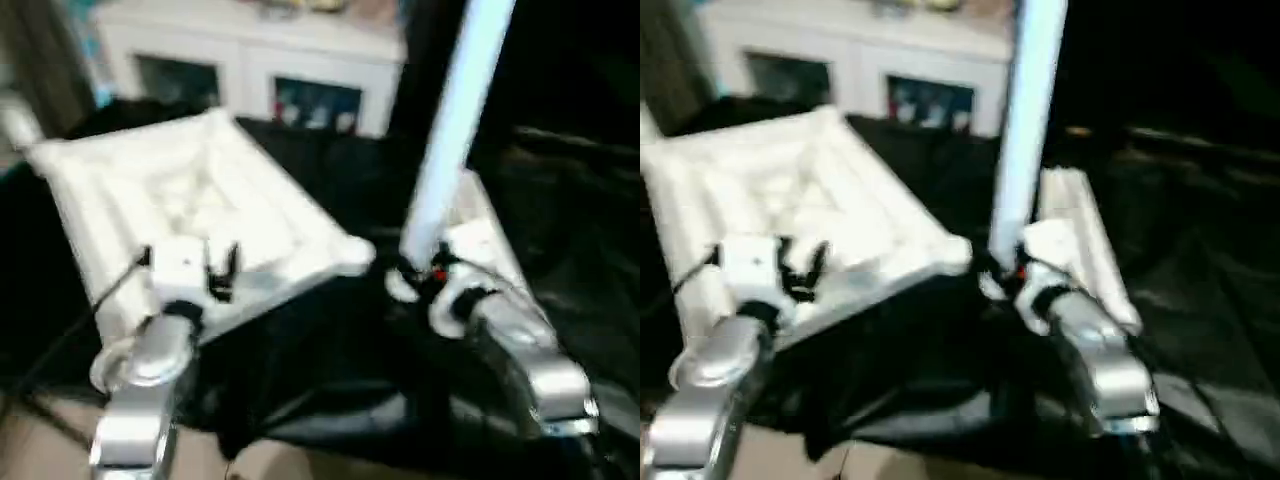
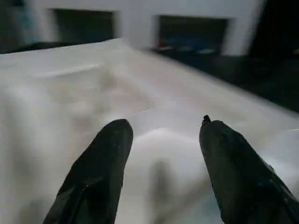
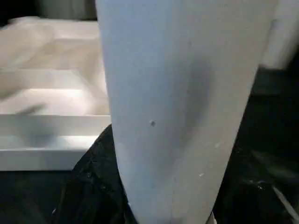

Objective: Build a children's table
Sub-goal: Pick table leg

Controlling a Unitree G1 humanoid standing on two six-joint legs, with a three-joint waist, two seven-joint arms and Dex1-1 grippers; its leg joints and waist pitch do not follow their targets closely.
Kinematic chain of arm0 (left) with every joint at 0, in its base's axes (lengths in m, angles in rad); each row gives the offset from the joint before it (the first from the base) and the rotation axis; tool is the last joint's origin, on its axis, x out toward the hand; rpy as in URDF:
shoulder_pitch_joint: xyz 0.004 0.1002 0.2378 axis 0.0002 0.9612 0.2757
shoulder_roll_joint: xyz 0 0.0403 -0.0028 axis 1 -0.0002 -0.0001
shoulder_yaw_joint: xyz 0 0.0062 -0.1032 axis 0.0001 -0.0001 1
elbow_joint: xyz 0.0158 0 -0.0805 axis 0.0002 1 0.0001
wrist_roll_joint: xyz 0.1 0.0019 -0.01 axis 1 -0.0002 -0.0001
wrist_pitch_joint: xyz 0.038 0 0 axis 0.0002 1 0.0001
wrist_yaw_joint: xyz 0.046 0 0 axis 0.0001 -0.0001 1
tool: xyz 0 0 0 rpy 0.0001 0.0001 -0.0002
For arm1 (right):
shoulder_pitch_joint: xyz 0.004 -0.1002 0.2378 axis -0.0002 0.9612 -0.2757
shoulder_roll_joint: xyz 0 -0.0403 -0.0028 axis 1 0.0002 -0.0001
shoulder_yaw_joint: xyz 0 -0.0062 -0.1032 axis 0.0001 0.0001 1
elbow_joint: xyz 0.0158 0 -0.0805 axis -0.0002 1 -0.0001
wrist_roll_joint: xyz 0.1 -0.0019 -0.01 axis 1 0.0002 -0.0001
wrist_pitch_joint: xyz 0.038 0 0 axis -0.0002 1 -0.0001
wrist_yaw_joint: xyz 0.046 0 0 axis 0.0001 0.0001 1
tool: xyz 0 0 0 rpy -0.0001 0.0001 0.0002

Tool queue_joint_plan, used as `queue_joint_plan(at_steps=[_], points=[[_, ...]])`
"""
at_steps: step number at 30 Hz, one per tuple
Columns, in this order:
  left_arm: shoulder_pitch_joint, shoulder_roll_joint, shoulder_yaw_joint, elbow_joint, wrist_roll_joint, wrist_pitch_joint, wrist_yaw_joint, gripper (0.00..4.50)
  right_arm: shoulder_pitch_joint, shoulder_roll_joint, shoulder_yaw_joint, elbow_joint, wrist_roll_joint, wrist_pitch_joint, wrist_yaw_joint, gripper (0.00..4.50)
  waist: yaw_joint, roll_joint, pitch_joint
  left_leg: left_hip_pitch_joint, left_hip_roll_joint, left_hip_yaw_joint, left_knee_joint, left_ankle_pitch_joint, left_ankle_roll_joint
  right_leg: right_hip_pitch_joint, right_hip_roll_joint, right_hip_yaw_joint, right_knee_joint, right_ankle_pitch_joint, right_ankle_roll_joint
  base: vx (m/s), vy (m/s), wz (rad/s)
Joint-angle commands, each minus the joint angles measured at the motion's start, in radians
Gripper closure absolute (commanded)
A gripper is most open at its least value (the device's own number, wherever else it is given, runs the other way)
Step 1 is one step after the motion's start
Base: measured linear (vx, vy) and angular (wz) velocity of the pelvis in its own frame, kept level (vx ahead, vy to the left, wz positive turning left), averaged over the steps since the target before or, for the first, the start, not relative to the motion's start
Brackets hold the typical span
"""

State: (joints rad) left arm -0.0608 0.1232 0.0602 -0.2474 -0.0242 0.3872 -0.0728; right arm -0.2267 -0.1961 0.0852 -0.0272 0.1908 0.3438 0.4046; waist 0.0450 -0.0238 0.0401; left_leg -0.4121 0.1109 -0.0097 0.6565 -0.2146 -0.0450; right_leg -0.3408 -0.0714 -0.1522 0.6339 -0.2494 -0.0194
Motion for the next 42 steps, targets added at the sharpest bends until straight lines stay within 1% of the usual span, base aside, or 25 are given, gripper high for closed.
queue_joint_plan(at_steps=[1, 4, 6, 7, 8, 11, 13, 16, 17, 18, 19, 20, 21, 23, 24, 26, 28, 30, 31, 32, 33, 36, 38, 39, 42], points=[[-0.008, -0.005, -0.014, 0.008, 0.016, 0.005, 0.01, 1.78, -0.002, -0.011, -0.011, -0.014, -0.004, -0.005, -0.009, 2.59, -0.008, 0.049, -0.072, 0.123, 0.146, -0.175, -0.094, 0.678, 0.302, -0.045, 0.015, 0.062, 0.064, -0.087, -0.102, 0.052, -0.029, 0.66], [-0.031, -0.025, 0.004, 0.033, -0.001, 0.023, 0.028, 1.78, -0.015, 0.013, -0.049, 0.005, 0.008, -0.008, -0.047, 2.59, 0.002, 0.047, -0.059, 0.08, 0.182, -0.122, -0.134, 0.309, 0.195, -0.079, 0.01, 0.102, 0.113, -0.122, -0.084, -0.021, -0.101, 0.61], [-0.04, -0.022, 0.008, 0.04, -0.005, 0.022, 0.035, 1.78, -0.018, 0.016, -0.055, 0.007, 0.007, -0.009, -0.048, 2.59, 0.012, 0.016, -0.049, 0.048, 0.122, -0.062, -0.164, -0.048, 0.248, -0.046, 0.003, 0.132, 0.038, -0.06, -0.17, -0.08, -0.228, 0.36], [-0.042, -0.019, 0.008, 0.042, -0.006, 0.022, 0.031, 1.78, -0.018, 0.015, -0.055, 0.007, 0.006, -0.009, -0.047, 2.59, 0.031, -0.008, -0.03, 0.018, 0.022, 0.018, -0.08, -0.203, 0.199, -0.04, -0.065, 0.175, -0.102, -0.108, -0.347, -0.062, -0.218, 0.23], [-0.045, -0.015, 0.007, 0.044, -0.006, 0.028, 0.027, 1.78, -0.016, 0.015, -0.055, 0.005, 0.007, -0.009, -0.047, 2.59, 0.066, -0.059, -0.053, -0.017, -0.012, 0.106, 0.059, -0.145, 0.135, 0.041, -0.114, 0.202, -0.13, -0.221, -0.318, -0.071, -0.184, 0.1], [-0.055, -0.008, 0.004, 0.051, -0.019, 0.002, -0.005, 1.78, -0.007, 0.013, -0.051, 0.001, 0.008, -0.012, -0.046, 2.59, 0.086, -0.043, -0.022, 0.009, 0.043, 0.105, -0.009, -0.062, 0.042, 0.022, -0.138, 0.231, -0.137, -0.544, 0.004, -0.094, -0.156, 0.01], [-0.067, 0.013, -0.017, 0.054, -0.003, -0.011, -0.029, 1.78, 0.0, 0.02, -0.051, 0.0, 0.019, -0.014, -0.044, 2.59, 0.077, 0.007, -0.041, 0.056, 0.095, 0.097, -0.103, -0.153, 0.021, -0.003, -0.068, 0.172, -0.104, -0.42, 0.025, -0.104, -0.108, 0.0], [-0.075, 0.017, -0.018, 0.059, -0.002, -0.013, -0.037, 1.78, 0.005, 0.031, -0.05, -0.002, 0.022, -0.006, -0.047, 2.59, 0.048, -0.001, -0.028, 0.088, 0.114, 0.11, -0.133, -0.406, -0.009, -0.003, -0.063, 0.135, -0.128, -0.511, -0.025, -0.08, -0.039, 0.0], [-0.08, 0.021, -0.017, 0.063, -0.003, -0.011, -0.041, 1.78, 0.011, 0.042, -0.049, -0.005, 0.023, -0.003, -0.054, 2.59, 0.041, 0.021, -0.026, 0.156, 0.117, 0.142, -0.109, -0.462, -0.04, -0.05, -0.025, 0.148, -0.163, -0.602, -0.004, -0.087, -0.013, -0.22], [-0.08, 0.023, -0.017, 0.063, -0.005, -0.009, -0.041, 1.78, 0.014, 0.044, -0.046, -0.006, 0.02, -0.005, -0.056, 2.59, 0.025, 0.023, -0.002, 0.279, 0.119, 0.156, -0.069, -0.642, -0.06, -0.128, 0.029, 0.083, -0.197, -0.676, 0.006, -0.087, -0.013, -0.22], [-0.081, 0.025, -0.017, 0.063, -0.007, -0.008, -0.042, 1.78, 0.015, 0.045, -0.045, -0.007, 0.018, -0.007, -0.056, 2.59, 0.023, 0.029, 0.007, 0.25, 0.204, 0.122, -0.156, -0.784, -0.053, -0.082, 0.013, 0.049, -0.103, -0.539, 0.004, -0.022, 0.051, -0.67], [-0.082, 0.029, -0.017, 0.064, -0.008, -0.009, -0.045, 1.78, 0.016, 0.048, -0.045, -0.007, 0.016, -0.011, -0.06, 2.59, 0.058, 0.056, 0.002, 0.147, 0.281, 0.124, -0.284, -0.936, -0.043, 0.03, -0.021, 0.048, 0.104, -0.289, -0.018, -0.034, 0.044, -0.78], [-0.082, 0.029, -0.017, 0.064, -0.008, -0.009, -0.045, 1.78, 0.016, 0.048, -0.045, -0.007, 0.016, -0.011, -0.06, 2.59, 0.063, 0.035, 0.015, 0.112, 0.284, 0.141, -0.308, -0.979, -0.028, 0.052, -0.022, 0.056, 0.155, -0.247, -0.007, -0.034, 0.044, -0.78], [-0.085, 0.037, -0.016, 0.067, -0.011, -0.008, -0.053, 1.78, 0.014, 0.053, -0.041, -0.004, 0.015, -0.018, -0.059, 2.59, 0.074, 0.021, -0.013, 0.137, 0.172, 0.174, -0.197, -0.839, 0.041, 0.051, -0.062, 0.164, 0.065, -0.434, 0.028, 0.041, -0.086, -0.35], [-0.086, 0.037, -0.016, 0.068, -0.011, -0.008, -0.053, 1.78, 0.014, 0.053, -0.041, -0.004, 0.015, -0.018, -0.059, 2.59, 0.084, -0.019, -0.008, 0.079, 0.058, 0.179, 0.01, -0.403, 0.05, 0.068, -0.165, 0.233, -0.156, -0.895, 0.081, 0.082, -0.106, -0.33], [-0.084, 0.041, -0.014, 0.069, -0.011, -0.007, -0.057, 1.78, 0.01, 0.056, -0.035, 0.0, 0.014, -0.025, -0.054, 2.59, 0.113, -0.046, -0.039, -0.037, 0.039, 0.126, 0.092, -0.113, 0.088, 0.136, -0.157, 0.276, -0.131, -0.696, 0.088, 0.112, -0.098, 0.01], [-0.084, 0.043, -0.011, 0.069, -0.012, -0.006, -0.058, 1.78, 0.007, 0.058, -0.033, 0.002, 0.014, -0.027, -0.049, 2.59, 0.112, -0.005, -0.045, -0.035, 0.03, 0.118, 0.02, 0.074, 0.114, 0.139, -0.081, 0.21, -0.12, -0.24, -0.067, 0.14, -0.077, 0.2], [-0.079, 0.044, -0.006, 0.064, -0.016, -0.001, -0.054, 1.78, 0.004, 0.057, -0.025, 0.003, 0.011, -0.029, -0.036, 2.59, 0.107, 0.062, -0.06, 0.019, 0.078, 0.108, -0.079, 0.165, 0.127, 0.13, -0.031, 0.121, -0.116, -0.098, -0.051, 0.187, 0.016, 0.1], [-0.072, 0.045, -0.004, 0.059, -0.018, 0.003, -0.05, 1.78, 0.004, 0.049, -0.008, -0.001, 0.005, -0.032, -0.019, 2.59, 0.054, 0.088, -0.075, 0.12, 0.172, -0.012, -0.12, 0.119, 0.295, 0.045, 0.034, 0.065, 0.027, -0.076, 0.008, 0.236, 0.032, 0.0], [-0.072, 0.045, -0.004, 0.059, -0.018, 0.003, -0.05, 1.78, 0.004, 0.049, -0.008, -0.001, 0.005, -0.032, -0.019, 2.59, 0.039, 0.085, -0.085, 0.204, 0.222, -0.063, -0.116, 0.105, 0.413, -0.038, 0.021, 0.075, 0.082, -0.168, 0.025, 0.209, -0.006, -0.07], [-0.062, 0.038, 0.007, 0.05, -0.021, 0.003, -0.042, 1.78, 0.005, 0.044, 0.007, -0.006, 0.0, -0.036, -0.005, 2.59, 0.031, 0.068, -0.098, 0.211, 0.228, -0.072, -0.097, 0.212, 0.521, -0.069, 0.0, 0.09, 0.12, -0.167, 0.053, 0.209, -0.006, -0.07], [-0.05, 0.036, 0.014, 0.043, -0.021, 0.005, -0.036, 1.78, 0.005, 0.062, -0.009, -0.006, 0.018, -0.025, -0.018, 2.59, 0.032, 0.027, -0.09, 0.142, 0.149, 0.017, -0.053, 0.796, 0.527, -0.12, -0.023, 0.148, 0.075, 0.162, 0.135, 0.046, -0.006, -0.02], [-0.052, 0.04, 0.012, 0.047, -0.021, 0.002, -0.034, 1.78, 0.001, 0.063, -0.012, -0.002, 0.02, -0.025, -0.019, 2.59, 0.043, -0.038, -0.072, 0.007, -0.011, 0.126, 0.008, 0.428, 0.314, -0.044, -0.084, 0.218, -0.046, 0.474, 0.08, -0.083, -0.051, 0.03], [-0.054, 0.041, 0.011, 0.05, -0.021, 0.0, -0.034, 1.78, -0.001, 0.06, -0.008, 0.0, 0.015, -0.029, -0.016, 2.59, 0.055, -0.035, -0.075, -0.004, 0.03, 0.11, -0.031, 0.184, 0.172, -0.01, -0.124, 0.217, -0.041, 0.528, 0.043, -0.072, -0.068, 0.04], [-0.059, 0.044, 0.01, 0.061, -0.022, 0.005, -0.041, 1.78, -0.002, 0.056, -0.001, 0.004, 0.012, -0.039, -0.012, 2.59, 0.035, -0.004, -0.07, 0.021, 0.053, 0.12, -0.089, 0.027, 0.026, 0.004, -0.058, 0.164, -0.046, 0.442, -0.019, -0.02, -0.098, 0.0]])
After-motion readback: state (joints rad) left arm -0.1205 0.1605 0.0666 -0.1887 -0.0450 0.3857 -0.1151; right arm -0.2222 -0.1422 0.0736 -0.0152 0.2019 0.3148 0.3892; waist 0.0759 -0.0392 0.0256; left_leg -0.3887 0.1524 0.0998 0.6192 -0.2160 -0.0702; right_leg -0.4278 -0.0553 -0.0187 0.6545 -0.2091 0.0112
